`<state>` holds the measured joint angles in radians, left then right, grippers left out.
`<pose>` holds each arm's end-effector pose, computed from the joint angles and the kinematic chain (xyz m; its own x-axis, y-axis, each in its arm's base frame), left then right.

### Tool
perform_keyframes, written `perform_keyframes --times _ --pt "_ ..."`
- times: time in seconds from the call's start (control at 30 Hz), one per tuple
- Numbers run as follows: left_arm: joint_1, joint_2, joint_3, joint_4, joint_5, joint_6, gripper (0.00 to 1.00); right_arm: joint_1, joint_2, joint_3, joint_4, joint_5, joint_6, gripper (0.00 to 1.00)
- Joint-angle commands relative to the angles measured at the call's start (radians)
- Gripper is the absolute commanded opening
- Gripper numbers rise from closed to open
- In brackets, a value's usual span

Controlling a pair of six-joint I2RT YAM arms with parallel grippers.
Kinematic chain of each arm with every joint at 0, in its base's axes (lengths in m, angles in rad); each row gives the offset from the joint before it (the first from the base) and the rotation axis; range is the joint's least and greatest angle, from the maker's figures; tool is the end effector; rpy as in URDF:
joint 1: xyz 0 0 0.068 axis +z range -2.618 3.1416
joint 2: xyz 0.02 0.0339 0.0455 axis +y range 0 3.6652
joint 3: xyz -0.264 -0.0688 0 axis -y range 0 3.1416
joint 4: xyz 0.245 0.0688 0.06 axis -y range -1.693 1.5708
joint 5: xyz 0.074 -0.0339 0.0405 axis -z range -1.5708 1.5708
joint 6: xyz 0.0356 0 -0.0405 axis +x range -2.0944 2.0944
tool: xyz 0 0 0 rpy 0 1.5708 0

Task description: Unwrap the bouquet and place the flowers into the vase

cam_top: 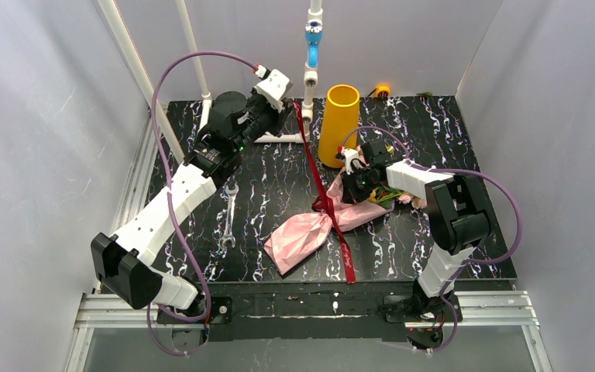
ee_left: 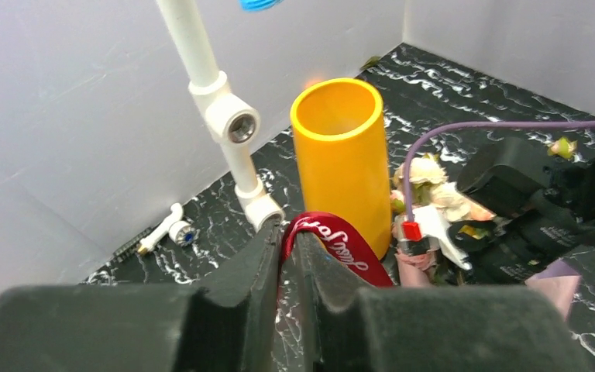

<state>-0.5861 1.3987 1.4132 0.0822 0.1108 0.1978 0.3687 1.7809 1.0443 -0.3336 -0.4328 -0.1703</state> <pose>0.2709 -0.1846 0.4477 0.2049 0.0984 -0.9738 0.6131 0.7627 0.2061 0.3191 0.1393 0.1583 -0.7192 -0.4428 -0.5354 -0.6462 0.7095 0.2813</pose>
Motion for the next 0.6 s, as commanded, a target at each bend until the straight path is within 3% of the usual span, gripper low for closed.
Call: perform_keyframes --times 0.0,0.03,0.1,0.17,0.33,0.57 --pt "0.04 -0.017 0.009 -0.071 -0.031 -0.027 0.29 -0.005 0.087 -0.066 -0.123 0.175 -0.064 0.01" --pt "0.048 -0.02 -0.01 -0.075 0.031 -0.014 0.45 -0.005 0.087 -0.063 -0.124 0.169 -0.063 0.01" --pt "0.052 -0.052 -0.089 -0.064 0.193 0.067 0.65 -0.005 0.087 -0.058 -0.126 0.159 -0.057 0.01" --pt "0.052 -0.101 -0.201 -0.027 0.361 0.157 0.72 -0.005 0.087 -0.054 -0.127 0.152 -0.054 0.01" --pt "-0.003 -0.113 -0.314 -0.148 0.658 0.421 0.74 -0.005 0.086 -0.052 -0.131 0.141 -0.047 0.01" --pt "-0.185 0.021 -0.36 -0.269 0.681 0.819 0.6 -0.005 0.091 -0.051 -0.131 0.131 -0.038 0.01"
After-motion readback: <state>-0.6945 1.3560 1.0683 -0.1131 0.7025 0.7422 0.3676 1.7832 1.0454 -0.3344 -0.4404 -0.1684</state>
